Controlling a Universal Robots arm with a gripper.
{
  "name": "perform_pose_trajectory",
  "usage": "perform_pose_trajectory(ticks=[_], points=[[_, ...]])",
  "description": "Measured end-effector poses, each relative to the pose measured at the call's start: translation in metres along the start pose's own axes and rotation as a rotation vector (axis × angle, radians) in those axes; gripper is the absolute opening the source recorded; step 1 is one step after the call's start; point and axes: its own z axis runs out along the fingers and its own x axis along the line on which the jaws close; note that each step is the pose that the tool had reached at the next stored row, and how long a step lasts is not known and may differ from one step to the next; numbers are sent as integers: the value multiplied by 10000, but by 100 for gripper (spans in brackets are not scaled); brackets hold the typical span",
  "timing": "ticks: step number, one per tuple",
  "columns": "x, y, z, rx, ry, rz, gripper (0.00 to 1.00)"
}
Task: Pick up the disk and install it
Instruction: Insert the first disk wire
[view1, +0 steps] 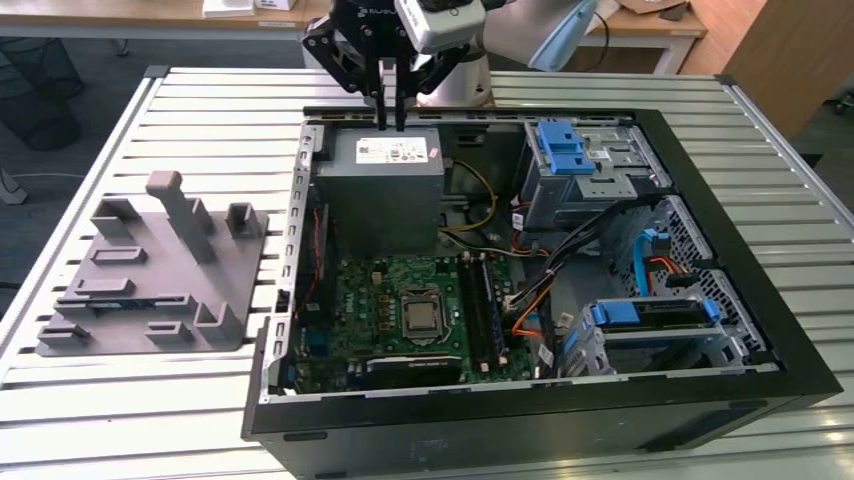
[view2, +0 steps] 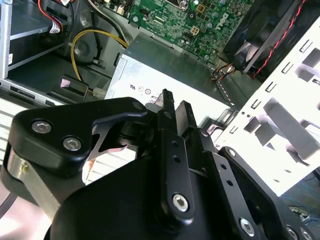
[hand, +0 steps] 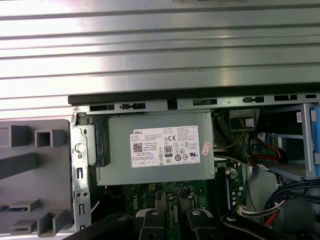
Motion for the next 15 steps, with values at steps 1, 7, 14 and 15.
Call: perform_pose_trajectory(ticks=[1, 7, 14, 15], points=[[0, 0, 0, 0, 0, 0, 24], [-3, -42, -2, 0, 0, -1, 24], [-11, -140, -1, 11, -15, 308, 24], [-11, -141, 1, 18, -21, 460, 24]])
